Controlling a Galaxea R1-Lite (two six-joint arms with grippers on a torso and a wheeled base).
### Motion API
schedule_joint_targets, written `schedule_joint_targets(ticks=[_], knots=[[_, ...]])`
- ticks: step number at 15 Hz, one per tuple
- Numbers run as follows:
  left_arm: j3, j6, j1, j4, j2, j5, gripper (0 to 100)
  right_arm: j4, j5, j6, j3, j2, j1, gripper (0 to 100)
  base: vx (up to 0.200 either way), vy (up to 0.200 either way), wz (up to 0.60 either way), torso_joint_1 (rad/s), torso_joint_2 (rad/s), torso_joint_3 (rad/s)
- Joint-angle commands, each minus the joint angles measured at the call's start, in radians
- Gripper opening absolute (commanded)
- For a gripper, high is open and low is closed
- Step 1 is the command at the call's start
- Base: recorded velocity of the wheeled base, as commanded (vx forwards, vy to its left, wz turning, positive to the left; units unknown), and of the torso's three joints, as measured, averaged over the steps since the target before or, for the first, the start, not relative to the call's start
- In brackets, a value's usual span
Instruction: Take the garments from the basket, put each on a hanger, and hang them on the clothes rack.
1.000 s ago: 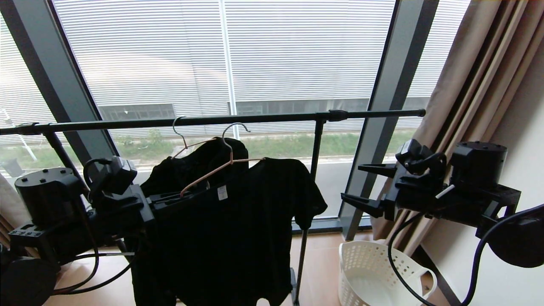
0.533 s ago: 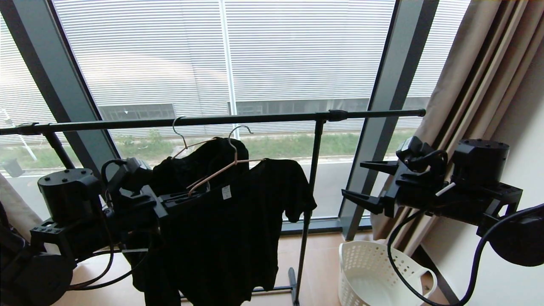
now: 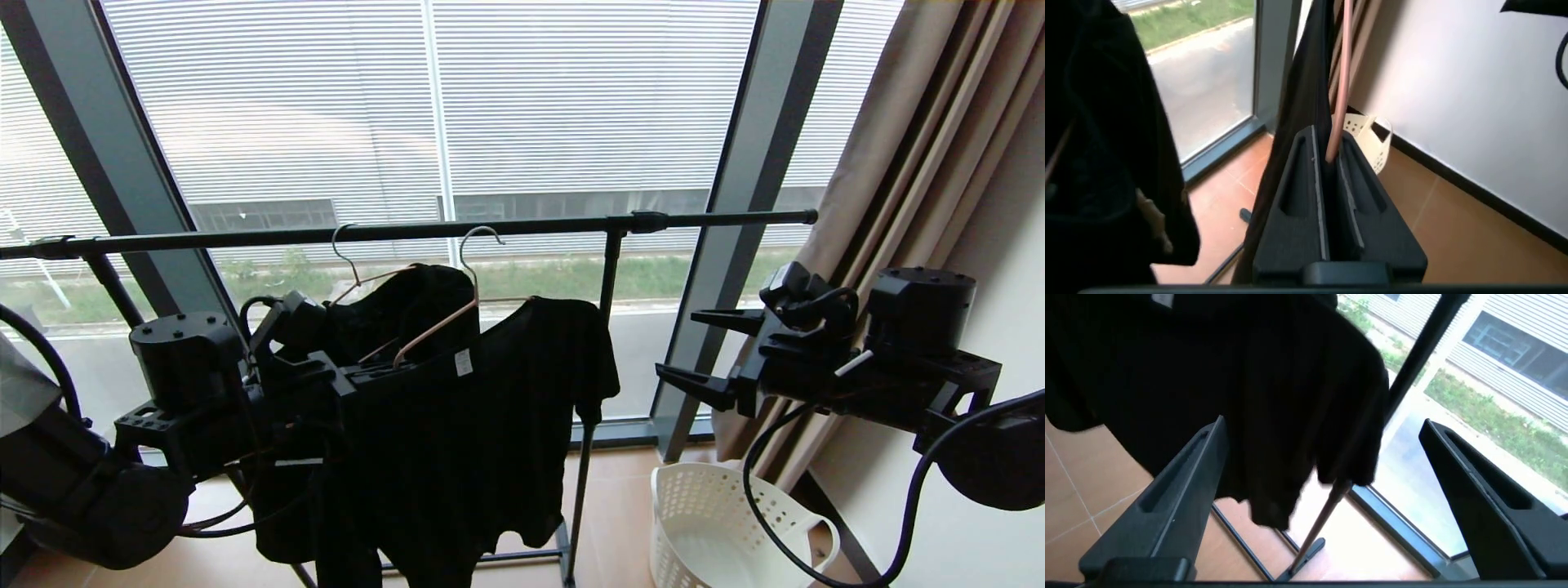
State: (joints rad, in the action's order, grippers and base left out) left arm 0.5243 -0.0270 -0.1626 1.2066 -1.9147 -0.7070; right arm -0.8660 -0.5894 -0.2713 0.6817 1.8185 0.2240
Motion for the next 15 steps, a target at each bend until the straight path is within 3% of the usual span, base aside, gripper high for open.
schedule_joint_targets(ticks=[1,3,15], knots=[[0.065,-0.073,-0.003,0.001,-0.055,0.023,0,-0.001,-0.001,0.000,0.004,0.005,0.000,100,0.000,0.000,0.00,0.000,0.00,0.000],[0.126,-0.134,-0.003,-0.001,-0.081,0.072,0,-0.001,-0.001,0.000,0.004,0.005,0.000,100,0.000,0.000,0.00,0.000,0.00,0.000],[0.267,-0.137,0.035,-0.007,-0.204,0.121,0,-0.001,-0.001,0.000,0.004,0.012,0.000,100,0.000,0.000,0.00,0.000,0.00,0.000]])
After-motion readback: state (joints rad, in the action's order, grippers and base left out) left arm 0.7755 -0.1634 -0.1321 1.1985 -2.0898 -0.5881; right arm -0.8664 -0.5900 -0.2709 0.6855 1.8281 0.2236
